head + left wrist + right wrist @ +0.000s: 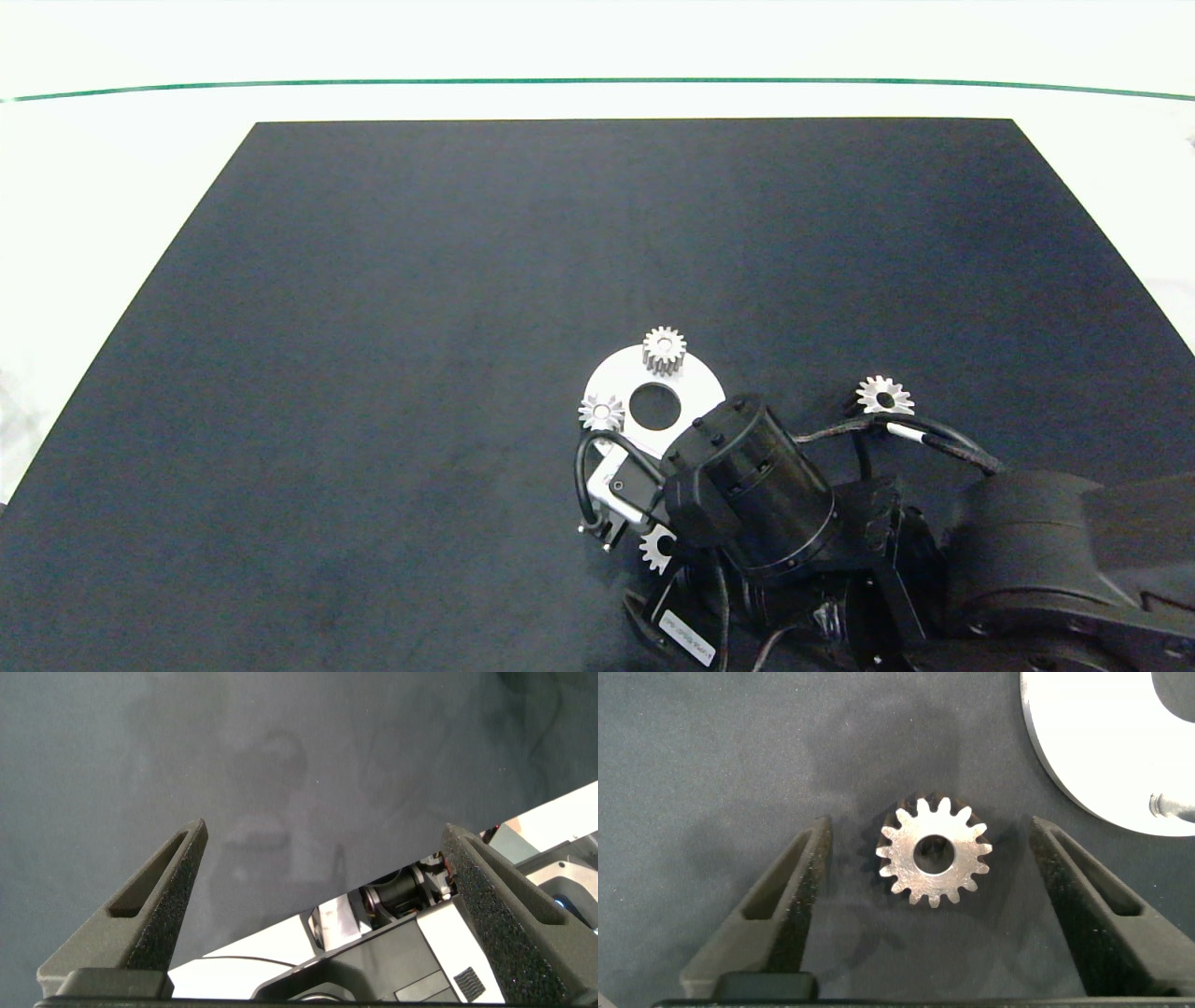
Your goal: Remove an incorrectly installed larger gear and replace it with the correct smaller gear
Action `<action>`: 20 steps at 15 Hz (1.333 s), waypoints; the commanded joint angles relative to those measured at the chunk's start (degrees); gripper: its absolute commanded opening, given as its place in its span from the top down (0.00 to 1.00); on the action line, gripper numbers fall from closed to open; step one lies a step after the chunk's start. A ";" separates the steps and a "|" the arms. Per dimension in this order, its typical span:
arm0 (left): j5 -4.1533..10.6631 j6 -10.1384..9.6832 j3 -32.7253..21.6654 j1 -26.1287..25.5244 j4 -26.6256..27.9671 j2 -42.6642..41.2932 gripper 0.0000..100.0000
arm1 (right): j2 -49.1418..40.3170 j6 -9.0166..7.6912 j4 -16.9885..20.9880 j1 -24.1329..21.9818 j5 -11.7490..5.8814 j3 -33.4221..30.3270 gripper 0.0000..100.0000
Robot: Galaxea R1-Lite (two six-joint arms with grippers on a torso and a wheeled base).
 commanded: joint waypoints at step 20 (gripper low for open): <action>0.00 -0.70 0.61 -0.09 0.29 -0.55 0.00 | 0.51 1.50 -0.05 0.02 0.02 0.52 0.62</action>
